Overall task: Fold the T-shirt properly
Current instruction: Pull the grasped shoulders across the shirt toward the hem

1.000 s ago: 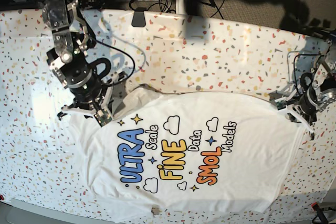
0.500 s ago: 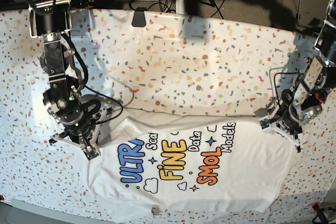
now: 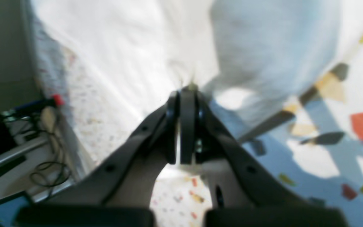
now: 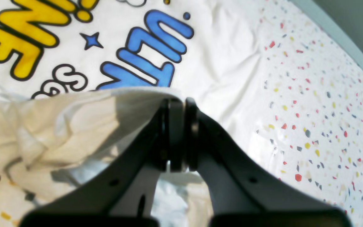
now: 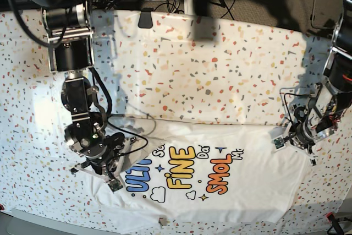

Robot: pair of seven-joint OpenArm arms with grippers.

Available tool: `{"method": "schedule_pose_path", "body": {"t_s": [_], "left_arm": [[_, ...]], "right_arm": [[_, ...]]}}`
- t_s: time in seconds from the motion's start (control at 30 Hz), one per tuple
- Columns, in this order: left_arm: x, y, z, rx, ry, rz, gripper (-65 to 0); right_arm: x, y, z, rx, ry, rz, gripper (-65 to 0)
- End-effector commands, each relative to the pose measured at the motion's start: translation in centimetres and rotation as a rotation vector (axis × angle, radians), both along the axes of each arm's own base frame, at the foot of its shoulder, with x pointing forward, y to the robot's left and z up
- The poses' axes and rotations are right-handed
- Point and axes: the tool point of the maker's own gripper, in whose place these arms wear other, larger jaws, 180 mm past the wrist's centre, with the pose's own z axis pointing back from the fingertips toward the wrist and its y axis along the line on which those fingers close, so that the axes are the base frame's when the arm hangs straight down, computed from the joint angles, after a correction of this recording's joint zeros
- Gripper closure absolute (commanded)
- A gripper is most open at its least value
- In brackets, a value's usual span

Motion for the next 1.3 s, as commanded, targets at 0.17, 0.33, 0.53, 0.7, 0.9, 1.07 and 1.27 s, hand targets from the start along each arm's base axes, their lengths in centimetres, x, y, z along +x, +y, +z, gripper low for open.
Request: {"method": "schedule_pose_path", "body": {"t_s": [0.17,0.33,0.53,0.7,0.9,1.07,1.27], "left_arm": [[3.4,0.6,4.0,-0.013,-0.171,0.041,0.0],[3.4,0.5,4.1,-0.062,-0.178,0.070,0.0],[3.4,0.6,4.2,-0.063,-0.180,0.073,0.0],[4.2,1.2,5.3,-0.078,-0.236,0.121,0.0],[4.3,2.3,5.7,-0.091,-0.247,0.171,0.0],[3.4,3.5,4.4,-0.075,-0.209,0.203,0.0],[3.3,3.2,4.0,-0.102,-0.211,0.177,0.0]], "right_arm": [[3.2,0.4,3.2,0.039,-0.073,-0.031,0.0],[3.5,-0.2,2.9,0.040,-0.066,-0.059,0.0],[3.7,-1.6,3.3,0.046,-0.095,-0.153,0.0],[3.5,-3.1,3.2,0.044,-0.092,-0.246,0.0],[3.3,-3.8,3.2,0.044,-0.087,-0.292,0.0],[3.1,-4.4,2.9,0.015,-0.069,-0.314,0.0],[3.2,-4.7,3.2,-0.024,-0.089,-0.315,0.0]]}}
